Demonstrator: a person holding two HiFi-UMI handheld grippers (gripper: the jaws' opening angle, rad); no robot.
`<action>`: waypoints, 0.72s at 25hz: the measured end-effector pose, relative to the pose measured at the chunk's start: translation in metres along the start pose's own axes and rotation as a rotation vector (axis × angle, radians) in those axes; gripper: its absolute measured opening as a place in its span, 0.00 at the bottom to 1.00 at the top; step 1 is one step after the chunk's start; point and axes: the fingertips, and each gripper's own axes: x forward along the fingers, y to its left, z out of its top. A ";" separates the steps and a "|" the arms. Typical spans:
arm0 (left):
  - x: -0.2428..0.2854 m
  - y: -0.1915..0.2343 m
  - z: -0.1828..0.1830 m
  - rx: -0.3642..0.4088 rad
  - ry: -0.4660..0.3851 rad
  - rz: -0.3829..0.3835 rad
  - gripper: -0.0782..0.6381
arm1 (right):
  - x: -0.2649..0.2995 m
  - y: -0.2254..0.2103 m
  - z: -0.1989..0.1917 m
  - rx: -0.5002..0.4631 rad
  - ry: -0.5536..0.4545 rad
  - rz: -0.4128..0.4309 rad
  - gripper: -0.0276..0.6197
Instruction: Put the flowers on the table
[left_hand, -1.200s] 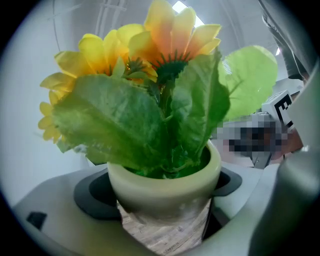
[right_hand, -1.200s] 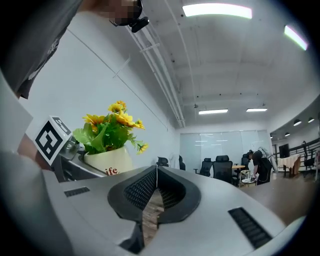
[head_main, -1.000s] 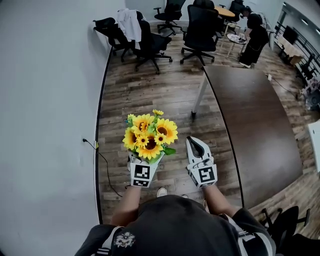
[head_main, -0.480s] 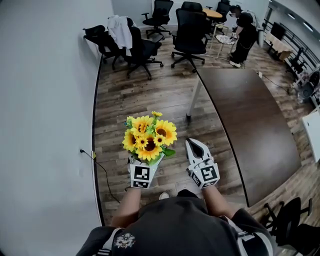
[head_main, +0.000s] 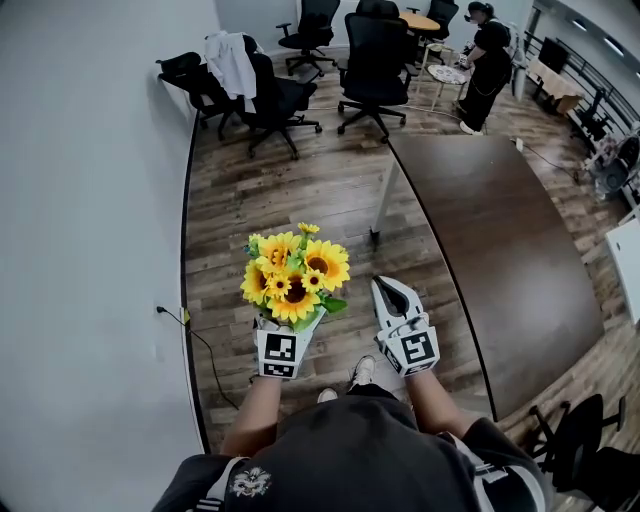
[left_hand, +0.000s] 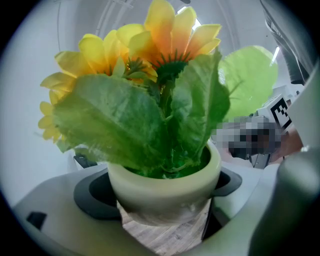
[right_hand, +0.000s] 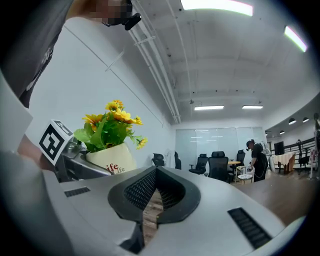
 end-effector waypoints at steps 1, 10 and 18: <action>0.002 0.000 -0.005 0.001 -0.001 0.004 0.85 | 0.001 0.000 -0.007 -0.002 0.005 0.002 0.08; 0.095 0.025 0.002 0.004 -0.021 -0.001 0.85 | 0.066 -0.058 -0.029 -0.034 0.056 -0.008 0.08; 0.178 0.005 0.028 0.012 0.005 -0.014 0.85 | 0.079 -0.150 -0.026 -0.026 0.053 -0.040 0.08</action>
